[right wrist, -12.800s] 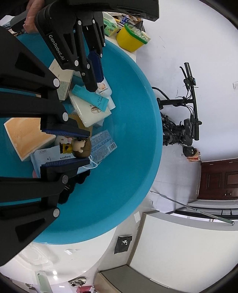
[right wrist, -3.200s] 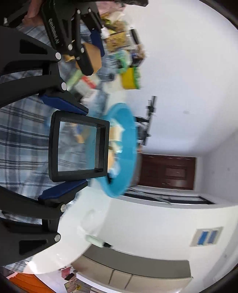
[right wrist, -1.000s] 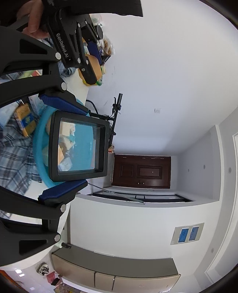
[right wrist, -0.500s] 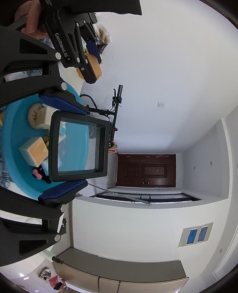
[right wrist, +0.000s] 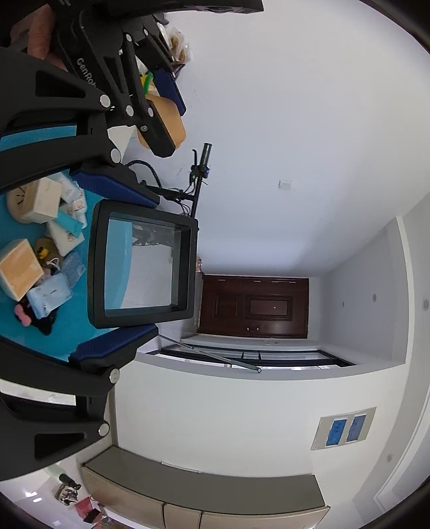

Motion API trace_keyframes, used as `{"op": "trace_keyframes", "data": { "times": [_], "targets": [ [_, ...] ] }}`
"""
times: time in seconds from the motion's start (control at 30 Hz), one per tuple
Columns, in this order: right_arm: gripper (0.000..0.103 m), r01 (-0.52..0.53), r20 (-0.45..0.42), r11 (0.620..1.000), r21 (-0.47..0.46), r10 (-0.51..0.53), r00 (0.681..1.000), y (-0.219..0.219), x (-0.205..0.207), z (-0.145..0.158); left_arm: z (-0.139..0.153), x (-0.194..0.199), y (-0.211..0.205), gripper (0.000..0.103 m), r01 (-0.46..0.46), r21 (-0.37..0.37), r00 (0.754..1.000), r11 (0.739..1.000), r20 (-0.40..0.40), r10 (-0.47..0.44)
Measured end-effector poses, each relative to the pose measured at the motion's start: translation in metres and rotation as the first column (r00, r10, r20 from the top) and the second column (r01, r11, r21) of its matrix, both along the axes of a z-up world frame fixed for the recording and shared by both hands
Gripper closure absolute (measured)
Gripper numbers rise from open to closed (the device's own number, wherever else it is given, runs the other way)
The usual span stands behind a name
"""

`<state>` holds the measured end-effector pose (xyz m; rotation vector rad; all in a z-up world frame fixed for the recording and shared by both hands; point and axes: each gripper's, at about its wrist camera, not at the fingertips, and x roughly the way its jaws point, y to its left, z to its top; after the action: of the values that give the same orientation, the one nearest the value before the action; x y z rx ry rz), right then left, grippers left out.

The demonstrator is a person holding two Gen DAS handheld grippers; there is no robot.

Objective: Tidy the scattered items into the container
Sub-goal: 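Carry the orange soap case and black frame over the basin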

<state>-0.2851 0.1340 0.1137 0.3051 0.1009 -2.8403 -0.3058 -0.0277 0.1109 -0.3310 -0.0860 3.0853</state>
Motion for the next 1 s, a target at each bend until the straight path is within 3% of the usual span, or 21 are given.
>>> {"op": "trace_keyframes", "data": {
  "times": [0.13, 0.23, 0.63, 0.83, 1.0],
  "targets": [
    [0.034, -0.006, 0.001, 1.0, -0.011, 0.006, 1.0, -0.001, -0.009, 0.001, 0.001, -0.004, 0.006, 0.037, 0.011, -0.04, 1.0, 0.999, -0.018, -0.012],
    [0.034, 0.015, -0.009, 1.0, 0.0, -0.015, 1.0, 0.002, -0.013, -0.003, -0.001, -0.006, 0.006, 0.037, 0.016, -0.028, 1.0, 0.999, -0.023, -0.017],
    [0.034, 0.014, 0.034, 1.0, 0.002, -0.014, 0.999, 0.009, -0.028, -0.01, -0.026, -0.042, 0.002, 0.037, 0.059, 0.029, 0.989, 0.998, 0.135, -0.063],
    [0.034, 0.005, 0.143, 0.999, 0.035, -0.01, 0.99, 0.003, -0.044, -0.023, -0.045, -0.068, -0.004, 0.037, 0.029, 0.039, 0.955, 0.999, 0.294, -0.04],
    [0.034, -0.019, 0.262, 0.999, 0.026, 0.012, 0.965, 0.003, -0.062, -0.037, -0.066, -0.087, -0.009, 0.037, 0.023, 0.063, 0.907, 0.998, 0.418, -0.047]
  ]
}}
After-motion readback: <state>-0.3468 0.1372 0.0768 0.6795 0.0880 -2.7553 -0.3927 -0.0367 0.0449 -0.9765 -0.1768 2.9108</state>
